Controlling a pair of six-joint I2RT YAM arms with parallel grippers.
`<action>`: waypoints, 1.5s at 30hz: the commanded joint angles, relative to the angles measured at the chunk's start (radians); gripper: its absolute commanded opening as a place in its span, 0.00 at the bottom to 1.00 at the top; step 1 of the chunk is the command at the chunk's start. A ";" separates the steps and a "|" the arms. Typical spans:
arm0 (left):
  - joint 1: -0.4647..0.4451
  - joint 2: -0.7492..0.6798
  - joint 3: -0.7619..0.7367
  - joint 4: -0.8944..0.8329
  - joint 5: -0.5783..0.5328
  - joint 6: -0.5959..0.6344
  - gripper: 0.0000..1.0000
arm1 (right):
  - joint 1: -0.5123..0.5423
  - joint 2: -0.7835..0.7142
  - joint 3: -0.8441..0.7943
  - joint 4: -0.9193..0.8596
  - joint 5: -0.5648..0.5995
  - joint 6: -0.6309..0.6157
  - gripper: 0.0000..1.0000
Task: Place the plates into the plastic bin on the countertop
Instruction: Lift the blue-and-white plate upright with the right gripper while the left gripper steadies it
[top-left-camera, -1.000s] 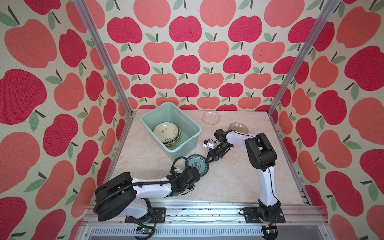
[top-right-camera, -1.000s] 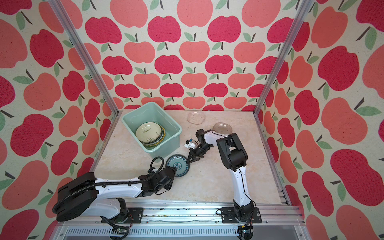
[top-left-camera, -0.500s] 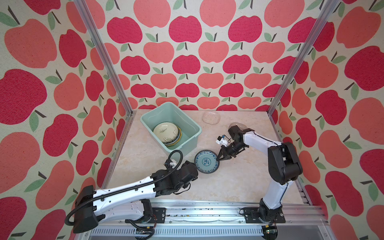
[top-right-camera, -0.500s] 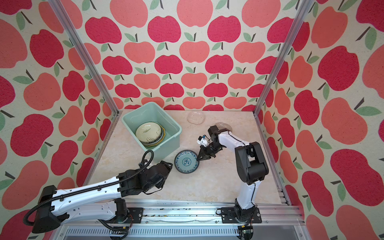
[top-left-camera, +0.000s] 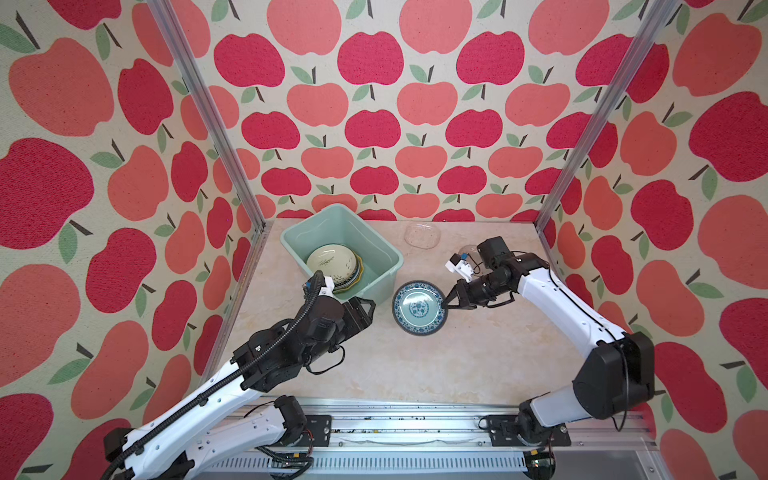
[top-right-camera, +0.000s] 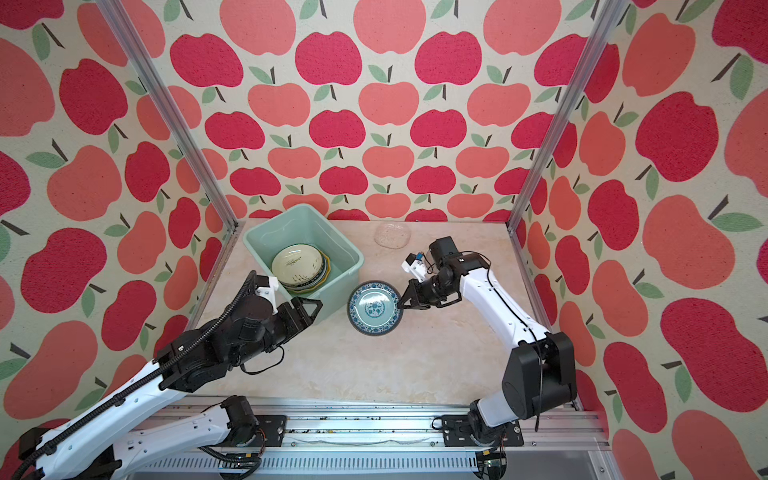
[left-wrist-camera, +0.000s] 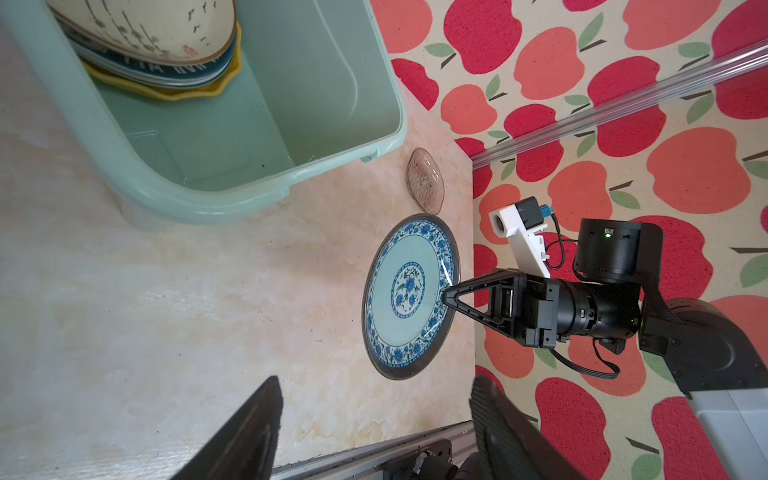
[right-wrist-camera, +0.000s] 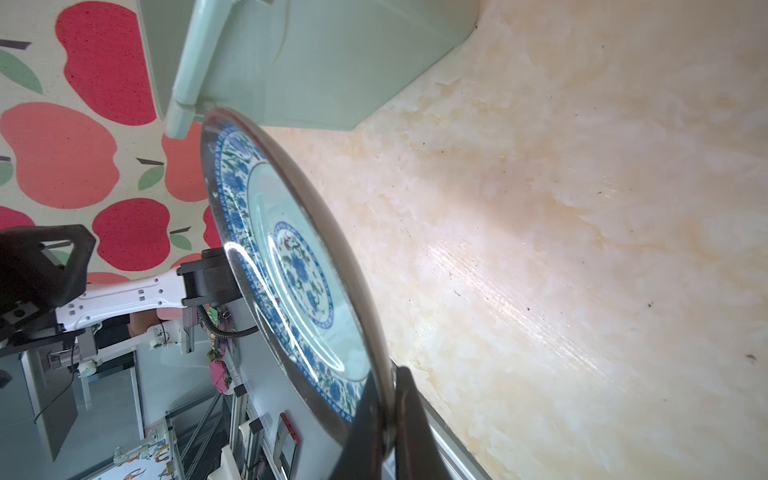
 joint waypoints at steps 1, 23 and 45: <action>0.085 0.013 0.046 -0.025 0.232 0.214 0.72 | 0.015 -0.046 0.046 0.001 -0.041 0.065 0.00; 0.126 0.205 0.011 0.239 0.408 0.284 0.45 | 0.088 -0.076 0.137 0.046 -0.094 0.155 0.00; 0.118 0.213 -0.051 0.404 0.378 0.115 0.00 | 0.102 -0.132 0.046 0.325 -0.163 0.303 0.22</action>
